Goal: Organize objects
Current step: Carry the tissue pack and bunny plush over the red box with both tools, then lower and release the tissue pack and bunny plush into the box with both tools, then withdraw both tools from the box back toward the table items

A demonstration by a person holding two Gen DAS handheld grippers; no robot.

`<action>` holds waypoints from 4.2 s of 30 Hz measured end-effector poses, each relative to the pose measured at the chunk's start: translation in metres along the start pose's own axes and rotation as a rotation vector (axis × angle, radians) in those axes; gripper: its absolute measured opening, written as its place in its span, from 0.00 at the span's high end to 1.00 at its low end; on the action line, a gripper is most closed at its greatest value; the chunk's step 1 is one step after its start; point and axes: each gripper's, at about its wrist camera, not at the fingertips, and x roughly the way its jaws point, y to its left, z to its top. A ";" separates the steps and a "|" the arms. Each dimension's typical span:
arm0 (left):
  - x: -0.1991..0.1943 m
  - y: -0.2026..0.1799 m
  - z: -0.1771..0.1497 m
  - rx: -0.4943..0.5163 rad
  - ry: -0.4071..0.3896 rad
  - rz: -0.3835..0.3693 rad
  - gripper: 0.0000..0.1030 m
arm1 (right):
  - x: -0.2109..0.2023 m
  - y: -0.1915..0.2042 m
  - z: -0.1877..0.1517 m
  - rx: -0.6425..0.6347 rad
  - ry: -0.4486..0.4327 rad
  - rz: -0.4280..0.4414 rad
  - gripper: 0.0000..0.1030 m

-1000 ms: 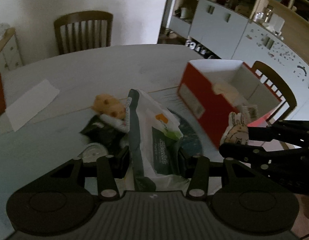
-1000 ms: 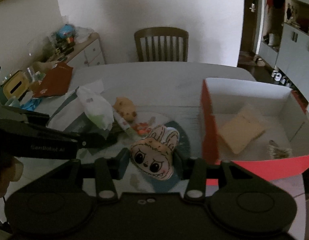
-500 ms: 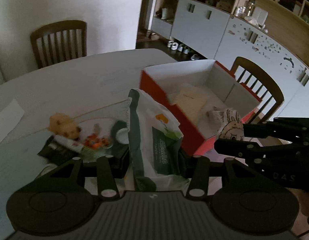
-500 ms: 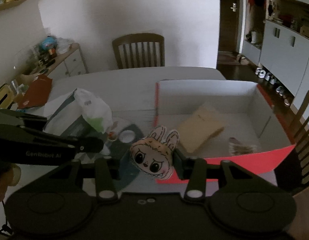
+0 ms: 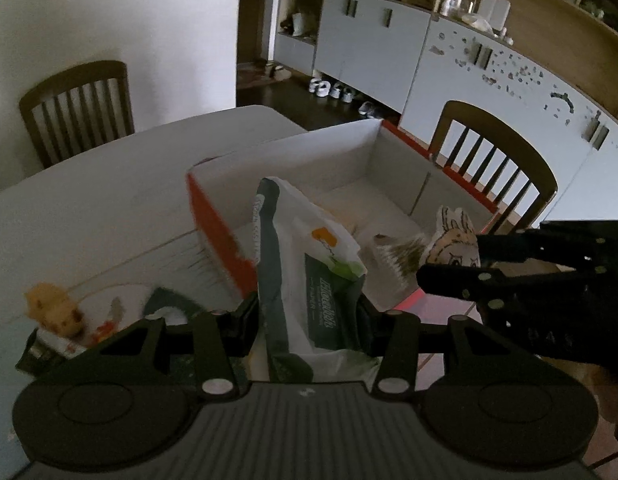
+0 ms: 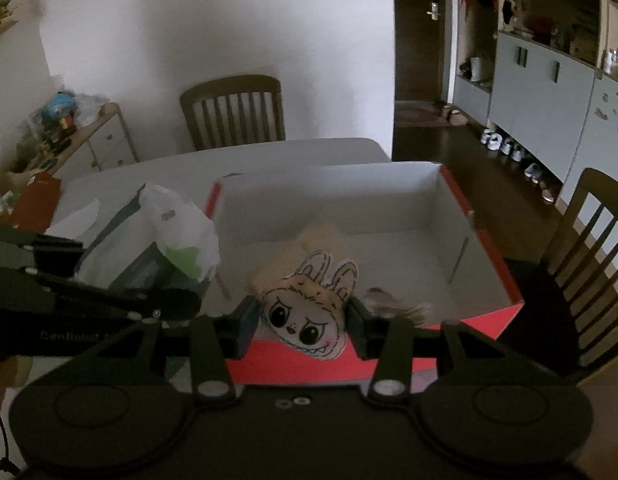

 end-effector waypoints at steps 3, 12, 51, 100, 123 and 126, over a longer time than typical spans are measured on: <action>0.012 -0.010 0.008 0.010 0.012 0.004 0.54 | 0.006 -0.015 0.005 0.003 -0.003 -0.016 0.56; 0.048 -0.034 0.030 0.066 0.036 0.041 0.54 | 0.037 -0.046 0.017 -0.018 0.029 -0.048 0.56; 0.134 -0.035 0.030 0.076 0.240 0.062 0.38 | 0.118 -0.076 0.011 -0.089 0.212 -0.049 0.47; -0.041 0.043 -0.008 -0.053 -0.096 0.004 0.01 | -0.021 0.009 0.007 0.009 -0.068 0.095 0.01; -0.092 0.151 -0.077 -0.130 -0.132 0.087 0.01 | -0.008 0.134 -0.015 -0.042 -0.020 0.134 0.01; -0.095 0.167 -0.086 -0.139 -0.123 0.103 0.01 | -0.003 0.147 -0.016 -0.046 -0.009 0.134 0.01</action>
